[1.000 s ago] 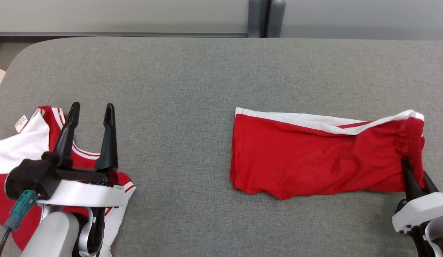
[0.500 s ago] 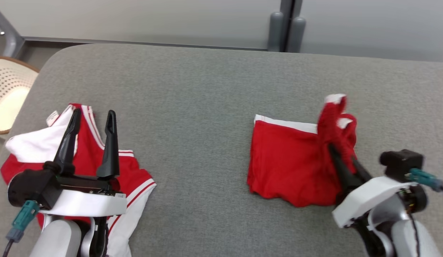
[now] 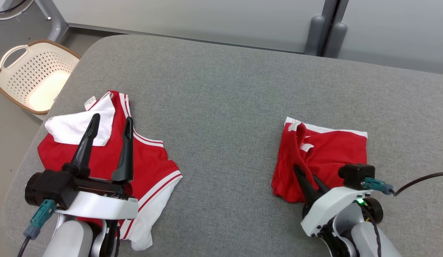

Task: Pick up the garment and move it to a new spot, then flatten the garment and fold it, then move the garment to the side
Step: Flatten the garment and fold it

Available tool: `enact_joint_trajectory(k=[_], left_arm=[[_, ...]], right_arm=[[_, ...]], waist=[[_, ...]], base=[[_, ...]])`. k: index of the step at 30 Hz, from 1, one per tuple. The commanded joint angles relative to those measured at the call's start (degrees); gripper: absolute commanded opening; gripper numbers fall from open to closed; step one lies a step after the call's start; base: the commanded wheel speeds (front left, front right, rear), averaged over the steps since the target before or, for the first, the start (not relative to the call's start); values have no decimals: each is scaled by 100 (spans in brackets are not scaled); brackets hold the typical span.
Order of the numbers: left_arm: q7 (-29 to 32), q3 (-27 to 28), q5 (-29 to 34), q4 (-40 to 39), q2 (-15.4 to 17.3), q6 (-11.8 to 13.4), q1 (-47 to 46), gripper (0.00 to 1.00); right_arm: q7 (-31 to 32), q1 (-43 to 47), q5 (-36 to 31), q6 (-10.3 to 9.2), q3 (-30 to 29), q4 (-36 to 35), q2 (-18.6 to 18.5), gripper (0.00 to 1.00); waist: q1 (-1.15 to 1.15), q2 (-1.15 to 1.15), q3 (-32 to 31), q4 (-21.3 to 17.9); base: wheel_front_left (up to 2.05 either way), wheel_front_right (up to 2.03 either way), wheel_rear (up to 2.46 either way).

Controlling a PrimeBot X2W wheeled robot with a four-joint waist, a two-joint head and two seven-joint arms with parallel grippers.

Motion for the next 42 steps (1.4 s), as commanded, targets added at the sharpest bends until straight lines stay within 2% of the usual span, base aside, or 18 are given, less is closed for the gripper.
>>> enact_joint_trajectory(k=[1,2,3,7,11,17,22,26,32,42], left_arm=[[-7,46,59,49,1,-47,-55,100],[-7,49,71,75,-7,-66,-39,100],[-7,61,81,87,-17,-83,-26,100],[-7,95,104,117,-51,-100,4,100],[-7,116,148,167,-73,-139,50,100],[-7,198,182,248,-78,-95,131,100],[-7,392,128,297,-35,-65,228,100],[-7,515,120,340,-6,-78,307,100],[-7,626,154,412,8,-45,485,100],[5,561,199,461,18,-19,596,100]], right_arm=[[-187,-181,74,0,145,167,-8,31],[-276,-232,63,0,214,239,-7,80],[-361,-288,9,0,278,306,-9,100],[-708,-422,-145,0,394,379,-9,100],[-1208,-492,-643,0,408,208,-26,100],[-1665,-165,-1243,0,-333,-370,-285,100],[-1532,234,-1540,-1,-1092,-1019,-406,100],[-1320,564,-1723,0,-1447,-1565,-408,100],[-1015,947,-1801,0,-1465,-2178,-299,100],[-851,1167,-1715,0,-1440,-2398,-252,100]], waist=[[0,0,-6,-5],[0,0,-12,-16],[0,0,-15,-29],[0,0,-31,-100],[0,0,-63,-259],[0,0,-111,-583],[0,0,-103,-902],[0,0,-106,-1109],[0,0,-218,-1332],[0,0,-366,-1346]], base=[[0,0,0],[0,0,0],[0,0,0],[0,0,0],[0,0,0],[0,0,0],[0,0,0],[0,0,0],[0,0,0],[0,0,0]])
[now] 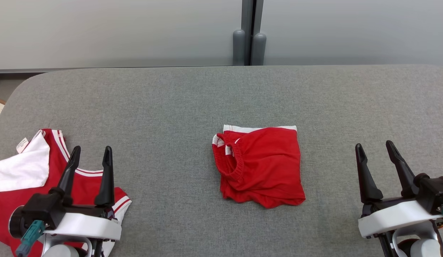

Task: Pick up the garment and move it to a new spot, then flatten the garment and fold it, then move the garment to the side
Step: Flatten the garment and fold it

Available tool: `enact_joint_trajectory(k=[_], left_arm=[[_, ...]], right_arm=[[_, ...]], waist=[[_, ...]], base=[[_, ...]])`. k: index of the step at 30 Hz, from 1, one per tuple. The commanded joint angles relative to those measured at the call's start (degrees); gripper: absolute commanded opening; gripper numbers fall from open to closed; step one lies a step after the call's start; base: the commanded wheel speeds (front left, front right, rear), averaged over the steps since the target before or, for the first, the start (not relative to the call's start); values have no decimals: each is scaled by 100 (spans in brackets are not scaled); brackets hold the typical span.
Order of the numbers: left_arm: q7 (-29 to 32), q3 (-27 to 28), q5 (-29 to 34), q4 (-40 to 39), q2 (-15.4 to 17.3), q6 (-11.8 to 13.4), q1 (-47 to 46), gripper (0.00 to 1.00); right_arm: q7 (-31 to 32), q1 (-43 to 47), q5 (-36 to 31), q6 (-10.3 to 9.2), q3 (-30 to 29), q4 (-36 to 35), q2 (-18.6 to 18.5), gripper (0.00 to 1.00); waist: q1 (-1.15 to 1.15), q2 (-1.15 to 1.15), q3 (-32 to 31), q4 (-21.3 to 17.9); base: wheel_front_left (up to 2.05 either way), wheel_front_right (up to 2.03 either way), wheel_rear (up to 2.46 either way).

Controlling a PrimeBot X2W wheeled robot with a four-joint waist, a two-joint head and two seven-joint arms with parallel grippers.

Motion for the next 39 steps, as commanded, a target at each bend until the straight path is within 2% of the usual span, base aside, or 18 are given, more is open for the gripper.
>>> enact_joint_trajectory(k=[1,9,10,11,14,15,27,34,39], left_arm=[[14,-12,26,4,44,30,9,100],[68,-101,23,-30,50,11,-86,100],[81,-120,22,-44,50,-1,-129,100],[81,-146,21,-52,44,-22,-178,100],[96,-214,29,-65,27,-64,-263,100],[83,-238,52,-82,19,-63,-327,100],[12,-395,8,75,-245,-175,-660,100],[-10,-403,51,178,-319,-259,-747,100],[-12,-339,111,229,-334,-301,-789,100]], right_arm=[[18,43,28,0,-12,-24,-20,100],[76,11,-12,0,-50,-44,-34,100],[93,-27,-18,0,-29,-19,-32,24],[148,-75,-17,0,-6,51,-32,0],[196,-333,-13,0,195,311,-26,0],[203,-570,30,0,456,576,20,0],[-183,-1764,273,-1,1959,2831,215,0],[-285,-2143,483,0,2659,3720,225,0],[-517,-2322,301,0,2847,3940,229,0]], waist=[[0,0,-5,3],[0,0,82,79],[0,0,122,108],[0,0,165,145],[0,0,290,264],[0,0,375,344],[0,0,591,1019],[0,0,669,1138],[0,0,665,1069]], base=[[0,0,0],[0,0,0],[0,0,0],[0,0,0],[0,0,0],[0,0,0],[0,0,0],[0,0,0],[0,0,0]])
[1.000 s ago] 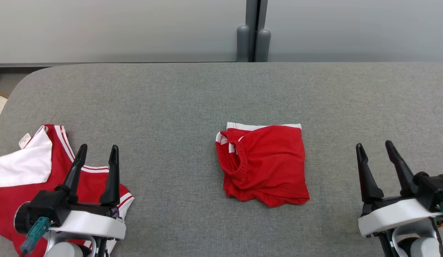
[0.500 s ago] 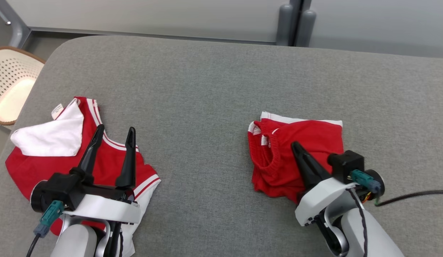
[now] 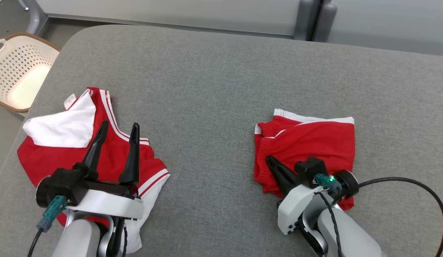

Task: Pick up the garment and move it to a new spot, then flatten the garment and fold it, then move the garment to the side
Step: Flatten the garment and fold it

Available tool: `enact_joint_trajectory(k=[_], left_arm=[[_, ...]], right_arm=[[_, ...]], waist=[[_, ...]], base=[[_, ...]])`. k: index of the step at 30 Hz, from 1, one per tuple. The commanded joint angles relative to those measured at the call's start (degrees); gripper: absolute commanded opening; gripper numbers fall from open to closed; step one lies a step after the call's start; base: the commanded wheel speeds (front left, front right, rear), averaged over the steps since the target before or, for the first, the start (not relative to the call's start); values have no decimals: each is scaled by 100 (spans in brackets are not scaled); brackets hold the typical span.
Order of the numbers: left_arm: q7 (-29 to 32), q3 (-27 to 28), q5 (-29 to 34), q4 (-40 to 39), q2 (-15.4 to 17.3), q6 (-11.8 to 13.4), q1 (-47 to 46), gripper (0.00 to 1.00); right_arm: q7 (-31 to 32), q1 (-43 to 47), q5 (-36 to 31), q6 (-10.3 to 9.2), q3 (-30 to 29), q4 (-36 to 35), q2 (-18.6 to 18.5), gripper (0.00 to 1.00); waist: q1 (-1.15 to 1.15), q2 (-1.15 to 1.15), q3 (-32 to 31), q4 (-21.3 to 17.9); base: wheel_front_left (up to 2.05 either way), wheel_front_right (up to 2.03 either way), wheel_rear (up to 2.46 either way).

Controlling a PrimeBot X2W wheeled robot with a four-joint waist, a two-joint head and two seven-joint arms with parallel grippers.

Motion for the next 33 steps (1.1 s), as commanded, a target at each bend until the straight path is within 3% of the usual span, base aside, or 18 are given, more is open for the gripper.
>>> enact_joint_trajectory(k=[1,6,7,8,9,21,26,33], left_arm=[[-21,53,66,8,22,-15,-70,100],[-23,208,95,37,33,-42,53,100],[-23,245,105,46,43,-54,85,100],[-22,277,107,71,56,-67,122,100],[-23,304,124,91,70,-77,139,100],[-22,743,48,178,317,-249,624,100],[-17,828,90,133,467,-291,897,100],[39,834,142,-57,523,-163,1383,100]], right_arm=[[-98,-35,-12,0,-1,-13,-11,0],[-428,140,106,-1,-326,-437,-12,0],[-431,200,118,-1,-454,-539,-13,31],[-433,277,145,-1,-581,-644,-13,97],[-468,329,61,-1,-734,-785,-12,100],[-232,1551,-5,0,-2321,-2550,-214,100],[31,2081,-33,0,-2525,-3220,-314,100],[367,2744,16,0,-2594,-3824,-304,100]], waist=[[0,0,-31,-58],[0,0,-171,-273],[0,0,-205,-324],[0,0,-243,-376],[0,0,-280,-429],[0,0,-729,-1023],[0,0,-901,-1227],[0,0,-1282,-1443]], base=[[0,0,0],[0,0,0],[0,0,0],[0,0,0],[0,0,0],[0,0,0],[0,0,0],[0,0,0]])
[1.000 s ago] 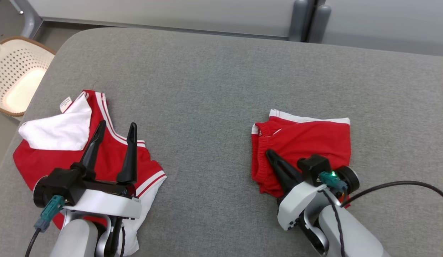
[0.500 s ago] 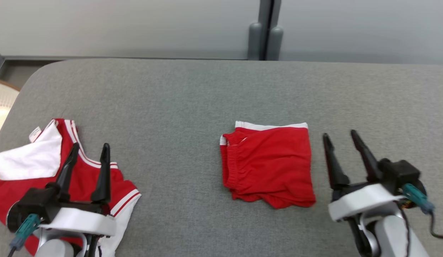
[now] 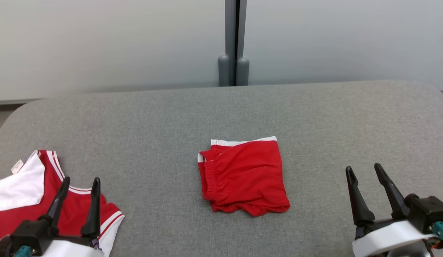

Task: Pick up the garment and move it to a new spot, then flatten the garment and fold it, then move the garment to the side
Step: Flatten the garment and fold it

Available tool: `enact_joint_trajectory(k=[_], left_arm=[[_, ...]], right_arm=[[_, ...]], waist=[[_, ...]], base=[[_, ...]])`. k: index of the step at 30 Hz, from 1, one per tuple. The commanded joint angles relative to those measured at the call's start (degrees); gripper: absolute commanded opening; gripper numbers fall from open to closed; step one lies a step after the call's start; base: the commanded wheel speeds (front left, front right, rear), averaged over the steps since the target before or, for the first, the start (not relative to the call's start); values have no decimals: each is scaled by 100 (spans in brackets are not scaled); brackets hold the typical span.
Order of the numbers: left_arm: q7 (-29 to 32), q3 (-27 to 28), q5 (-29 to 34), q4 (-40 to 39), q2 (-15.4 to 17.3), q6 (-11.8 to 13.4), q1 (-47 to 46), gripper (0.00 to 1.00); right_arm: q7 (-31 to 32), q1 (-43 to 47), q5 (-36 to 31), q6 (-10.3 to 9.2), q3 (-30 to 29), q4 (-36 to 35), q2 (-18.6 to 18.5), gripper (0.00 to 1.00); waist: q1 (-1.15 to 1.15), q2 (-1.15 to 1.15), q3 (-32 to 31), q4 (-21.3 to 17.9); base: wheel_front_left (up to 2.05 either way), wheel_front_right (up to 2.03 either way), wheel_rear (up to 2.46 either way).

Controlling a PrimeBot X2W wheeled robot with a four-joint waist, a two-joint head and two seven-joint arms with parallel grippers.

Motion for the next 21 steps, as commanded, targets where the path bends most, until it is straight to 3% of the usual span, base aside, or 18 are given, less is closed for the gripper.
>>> enact_joint_trajectory(k=[1,21], left_arm=[[32,10,17,-64,39,52,147,100],[490,-31,-39,-521,75,357,820,100]], right_arm=[[59,157,50,0,-27,-107,-11,100],[517,801,157,0,-160,-578,-48,100]], waist=[[0,0,-191,-97],[0,0,-637,-109]], base=[[0,0,0],[0,0,0]])
